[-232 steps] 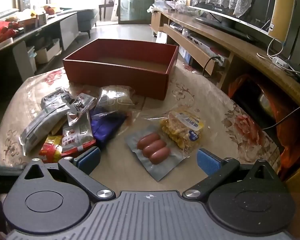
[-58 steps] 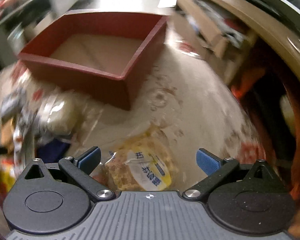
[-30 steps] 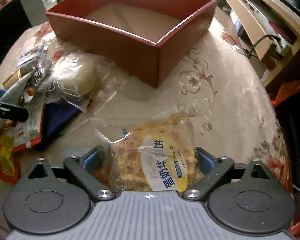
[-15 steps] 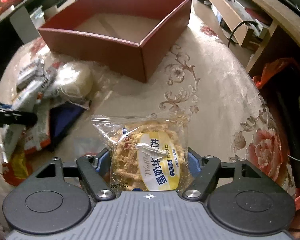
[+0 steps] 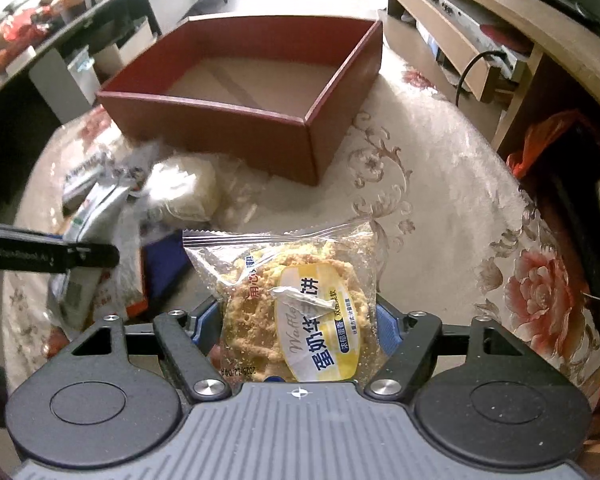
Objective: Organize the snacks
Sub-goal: 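Lift both held packets and carry them over the red box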
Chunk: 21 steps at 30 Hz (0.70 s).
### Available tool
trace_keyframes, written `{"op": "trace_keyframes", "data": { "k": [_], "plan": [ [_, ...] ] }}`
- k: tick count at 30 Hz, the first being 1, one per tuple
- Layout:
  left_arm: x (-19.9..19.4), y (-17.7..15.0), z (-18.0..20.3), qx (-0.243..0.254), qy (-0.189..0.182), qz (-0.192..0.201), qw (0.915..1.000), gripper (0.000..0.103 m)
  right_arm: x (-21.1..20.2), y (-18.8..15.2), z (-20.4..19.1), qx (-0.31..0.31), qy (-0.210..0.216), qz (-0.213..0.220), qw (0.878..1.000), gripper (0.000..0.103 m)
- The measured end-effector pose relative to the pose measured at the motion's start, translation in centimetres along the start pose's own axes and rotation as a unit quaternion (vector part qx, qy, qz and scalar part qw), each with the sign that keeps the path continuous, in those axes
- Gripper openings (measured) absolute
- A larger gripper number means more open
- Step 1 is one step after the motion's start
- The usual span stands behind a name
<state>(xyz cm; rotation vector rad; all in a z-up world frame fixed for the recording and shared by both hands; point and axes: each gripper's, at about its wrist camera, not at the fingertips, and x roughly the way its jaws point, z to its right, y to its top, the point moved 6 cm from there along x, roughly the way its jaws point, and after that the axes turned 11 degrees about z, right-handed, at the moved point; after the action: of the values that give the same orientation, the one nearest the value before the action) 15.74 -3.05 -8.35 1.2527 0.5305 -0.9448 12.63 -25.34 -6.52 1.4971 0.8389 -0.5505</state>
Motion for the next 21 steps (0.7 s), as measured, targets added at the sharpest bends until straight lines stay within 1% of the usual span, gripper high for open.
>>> {"op": "trace_keyframes", "data": {
  "k": [2,5,10,15,18,21],
  "plan": [
    [-0.4,0.0,-0.3,-0.005,0.000,0.002,1.0000,0.042,-0.3,0.3,-0.2,0.006,0.002,0.009,1.000,0.079],
    [-1.2,0.5,-0.6,-0.016,-0.011,0.011,0.9997,0.042,-0.6,0.8,-0.6,0.013,0.004,0.020,1.000,0.079],
    [-2.8,2.2,-0.2,-0.023,-0.027,0.041,0.9985,0.042,-1.1,2.5,-1.3,0.023,0.010,0.046,0.999,0.079],
    [-3.4,5.7,0.2,-0.028,-0.030,0.074,0.9964,0.042,-0.7,5.0,-2.0,0.024,0.014,0.068,0.997,0.079],
    [-3.0,8.4,0.3,-0.034,-0.028,0.091,0.9949,0.042,-0.2,7.0,-2.5,0.023,0.018,0.082,0.996,0.079],
    [-2.0,11.0,0.7,-0.028,-0.023,0.108,0.9935,0.042,0.9,9.4,-3.1,0.026,0.024,0.096,0.995,0.079]
  ]
}}
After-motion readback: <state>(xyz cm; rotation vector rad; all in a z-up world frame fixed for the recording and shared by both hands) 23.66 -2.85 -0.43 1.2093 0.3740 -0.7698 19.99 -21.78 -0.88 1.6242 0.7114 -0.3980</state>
